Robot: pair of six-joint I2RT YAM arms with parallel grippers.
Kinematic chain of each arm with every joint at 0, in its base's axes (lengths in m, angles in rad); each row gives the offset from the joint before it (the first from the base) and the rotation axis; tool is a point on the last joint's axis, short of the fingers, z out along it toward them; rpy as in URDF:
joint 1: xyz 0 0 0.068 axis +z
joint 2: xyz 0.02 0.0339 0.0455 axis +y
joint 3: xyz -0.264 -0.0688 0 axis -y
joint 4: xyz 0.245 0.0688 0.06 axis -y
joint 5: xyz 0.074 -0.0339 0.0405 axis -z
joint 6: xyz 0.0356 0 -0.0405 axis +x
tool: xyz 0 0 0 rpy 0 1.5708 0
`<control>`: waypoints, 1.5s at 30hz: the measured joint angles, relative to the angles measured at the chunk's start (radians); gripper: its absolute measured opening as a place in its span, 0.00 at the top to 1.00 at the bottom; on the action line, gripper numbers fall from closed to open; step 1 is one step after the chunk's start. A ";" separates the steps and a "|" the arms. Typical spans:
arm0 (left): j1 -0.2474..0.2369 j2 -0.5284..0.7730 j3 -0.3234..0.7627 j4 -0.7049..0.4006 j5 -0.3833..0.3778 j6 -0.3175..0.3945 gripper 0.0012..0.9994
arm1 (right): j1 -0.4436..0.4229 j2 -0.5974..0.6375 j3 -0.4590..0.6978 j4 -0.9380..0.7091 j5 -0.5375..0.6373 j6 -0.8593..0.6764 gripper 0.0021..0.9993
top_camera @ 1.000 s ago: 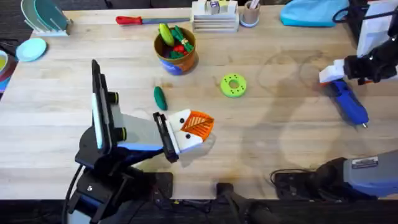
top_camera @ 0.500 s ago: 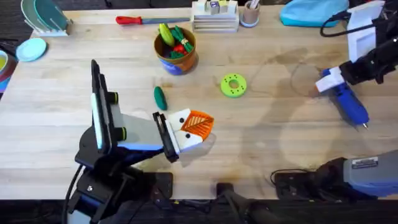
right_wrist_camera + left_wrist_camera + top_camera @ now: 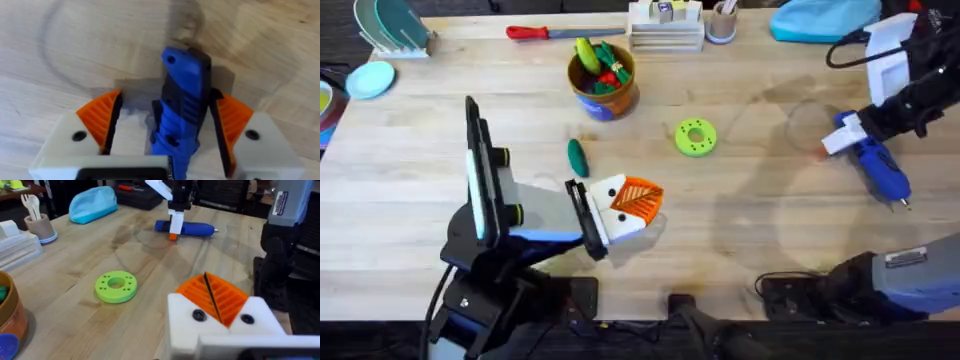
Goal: Pick up the gripper from the table and insert it into the empty holder that is missing its gripper. Then pick up a screw, insert it into the mounting hole, and use the screwdriver to tighten it. Finally, clean up the table by picking up the vegetable and placing it into the bucket.
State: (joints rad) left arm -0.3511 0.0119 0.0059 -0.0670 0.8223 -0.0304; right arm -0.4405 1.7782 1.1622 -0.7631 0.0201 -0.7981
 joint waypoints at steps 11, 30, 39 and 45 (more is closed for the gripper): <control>0.000 0.000 0.000 0.000 -0.003 0.000 0.99 | 0.001 0.006 0.002 0.017 0.000 -0.019 0.76; 0.000 0.000 0.000 0.000 -0.003 0.000 0.99 | 0.005 -0.093 0.013 0.076 -0.078 0.264 0.98; 0.000 0.000 0.000 0.000 -0.003 0.000 0.99 | 0.052 -0.425 0.021 0.283 -0.159 0.525 0.98; 0.000 0.000 0.000 0.000 -0.003 0.000 0.99 | 0.169 -0.541 0.026 0.285 -0.176 0.595 0.98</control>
State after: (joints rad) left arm -0.3511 0.0116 0.0059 -0.0669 0.8188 -0.0303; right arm -0.2711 1.2372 1.1885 -0.4782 -0.1560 -0.2026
